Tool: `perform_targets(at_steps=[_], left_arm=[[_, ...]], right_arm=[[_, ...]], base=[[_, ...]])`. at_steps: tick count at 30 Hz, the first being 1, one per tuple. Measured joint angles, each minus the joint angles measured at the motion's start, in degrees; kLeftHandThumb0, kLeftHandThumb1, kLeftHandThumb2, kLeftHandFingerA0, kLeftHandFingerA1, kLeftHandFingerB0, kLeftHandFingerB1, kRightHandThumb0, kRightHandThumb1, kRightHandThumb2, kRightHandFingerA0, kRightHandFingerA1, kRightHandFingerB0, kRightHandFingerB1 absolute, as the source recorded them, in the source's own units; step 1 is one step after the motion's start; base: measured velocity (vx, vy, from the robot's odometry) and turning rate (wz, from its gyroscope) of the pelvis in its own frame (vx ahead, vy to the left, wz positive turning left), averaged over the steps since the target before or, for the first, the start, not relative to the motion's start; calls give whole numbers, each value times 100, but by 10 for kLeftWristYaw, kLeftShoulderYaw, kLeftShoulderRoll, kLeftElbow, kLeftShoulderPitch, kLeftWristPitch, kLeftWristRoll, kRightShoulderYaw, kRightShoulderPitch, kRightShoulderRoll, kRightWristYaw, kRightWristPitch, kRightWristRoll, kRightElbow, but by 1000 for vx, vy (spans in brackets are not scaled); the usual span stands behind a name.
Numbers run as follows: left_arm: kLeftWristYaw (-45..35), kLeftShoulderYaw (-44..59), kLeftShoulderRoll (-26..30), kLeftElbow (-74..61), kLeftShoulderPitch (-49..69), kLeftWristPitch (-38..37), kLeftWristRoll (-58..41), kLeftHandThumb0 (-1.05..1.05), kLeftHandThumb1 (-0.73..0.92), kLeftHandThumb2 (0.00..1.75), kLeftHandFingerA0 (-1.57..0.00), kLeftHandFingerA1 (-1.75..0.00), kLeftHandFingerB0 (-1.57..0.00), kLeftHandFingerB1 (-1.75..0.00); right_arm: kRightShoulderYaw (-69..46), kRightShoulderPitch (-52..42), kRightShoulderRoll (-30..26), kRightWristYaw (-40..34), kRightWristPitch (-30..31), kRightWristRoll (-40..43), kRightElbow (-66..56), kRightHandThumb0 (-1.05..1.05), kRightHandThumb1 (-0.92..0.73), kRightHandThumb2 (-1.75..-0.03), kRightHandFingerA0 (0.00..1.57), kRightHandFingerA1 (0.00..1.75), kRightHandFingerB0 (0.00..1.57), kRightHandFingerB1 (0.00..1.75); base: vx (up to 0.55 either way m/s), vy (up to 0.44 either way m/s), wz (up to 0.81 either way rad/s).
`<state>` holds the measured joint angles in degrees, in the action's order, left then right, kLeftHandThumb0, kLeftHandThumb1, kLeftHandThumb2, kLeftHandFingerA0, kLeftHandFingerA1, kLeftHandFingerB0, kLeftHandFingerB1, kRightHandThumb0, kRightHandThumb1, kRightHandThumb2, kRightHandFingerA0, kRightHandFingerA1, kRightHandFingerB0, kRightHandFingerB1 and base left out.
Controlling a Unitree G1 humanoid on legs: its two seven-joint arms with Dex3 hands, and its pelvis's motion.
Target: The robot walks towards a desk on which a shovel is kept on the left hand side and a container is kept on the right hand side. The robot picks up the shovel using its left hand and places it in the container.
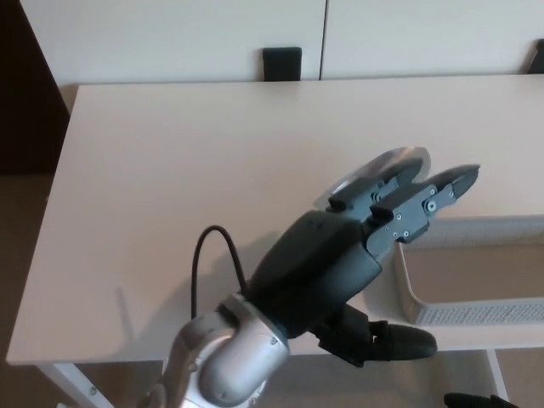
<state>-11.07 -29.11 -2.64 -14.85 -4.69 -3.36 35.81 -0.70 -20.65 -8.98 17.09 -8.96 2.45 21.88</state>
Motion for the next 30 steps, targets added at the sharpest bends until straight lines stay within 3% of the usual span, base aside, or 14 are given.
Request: perform_targets(at_steps=[2,3,4,6,7,10,14,15,16,18,19,27,28,30], left_arm=[[5,-6,-1,11,0,13,18,-56,36,72,0,-10,-7,-18],[8,-9,-2,18,0,21,28,-56,36,72,0,-10,-7,-18],[11,-11,-2,23,0,27,36,-54,42,55,-1,-20,-8,-24],[18,-15,-2,34,0,42,56,-53,44,54,0,-22,-8,-25],[19,-15,-2,36,0,44,58,-55,35,74,-1,-22,-6,-24],[30,-18,-3,49,0,69,90,-50,49,59,-5,-24,-9,-23],[45,-18,-3,63,0,95,125,-52,52,60,-4,-23,-9,-24],[50,-18,-3,66,0,102,135,-53,50,57,-4,-24,-5,-23],[54,-18,-3,69,0,109,144,-57,37,76,0,-30,-8,-27],[62,-17,-3,75,-1,124,161,-55,44,55,-10,-27,-8,-22],[66,-16,-3,78,-1,132,170,-60,39,60,-8,-30,-11,-22],[97,-9,-4,102,-4,191,231,-57,37,69,-6,-30,-10,-26],[101,-7,-4,105,-4,199,239,-57,37,69,-5,-31,-9,-25],[109,-6,-6,112,-5,214,253,-58,38,59,-8,-28,-11,-22]], right_arm=[[1,0,0,0,0,0,0,-38,-46,-71,59,59,34,50],[1,0,0,0,1,0,0,-31,-56,-56,65,52,39,42],[1,0,0,0,1,0,0,-32,-56,-56,68,53,39,43],[1,1,0,0,1,-1,0,-33,-56,-57,68,52,39,42],[1,1,0,0,1,-1,0,-32,-56,-56,70,51,38,42],[3,1,0,-1,2,-3,-1,-29,-57,-56,68,51,35,42],[5,1,-1,-3,2,-6,-1,-28,-56,-56,68,51,36,41],[6,1,-1,-3,2,-7,-1,-30,-56,-56,67,52,35,41],[6,1,-1,-3,2,-9,-1,-31,-56,-56,66,51,36,41],[8,1,-2,-5,2,-11,-1,-29,-56,-56,65,51,36,41],[9,1,-2,-5,2,-12,-1,-37,-47,-70,59,59,33,49],[14,2,-4,-7,3,-21,-1,-31,-56,-56,64,51,34,41],[14,2,-4,-8,4,-22,-1,-38,-45,-70,59,58,32,48],[15,2,-5,-8,4,-24,-1,-38,-45,-70,59,58,31,49]], base=[[0,0,0],[0,0,0],[0,0,0],[0,0,0],[0,0,0],[0,0,0],[0,0,0],[0,0,0],[0,0,0],[0,0,0],[0,0,0],[0,0,0],[0,0,0],[0,0,0]])
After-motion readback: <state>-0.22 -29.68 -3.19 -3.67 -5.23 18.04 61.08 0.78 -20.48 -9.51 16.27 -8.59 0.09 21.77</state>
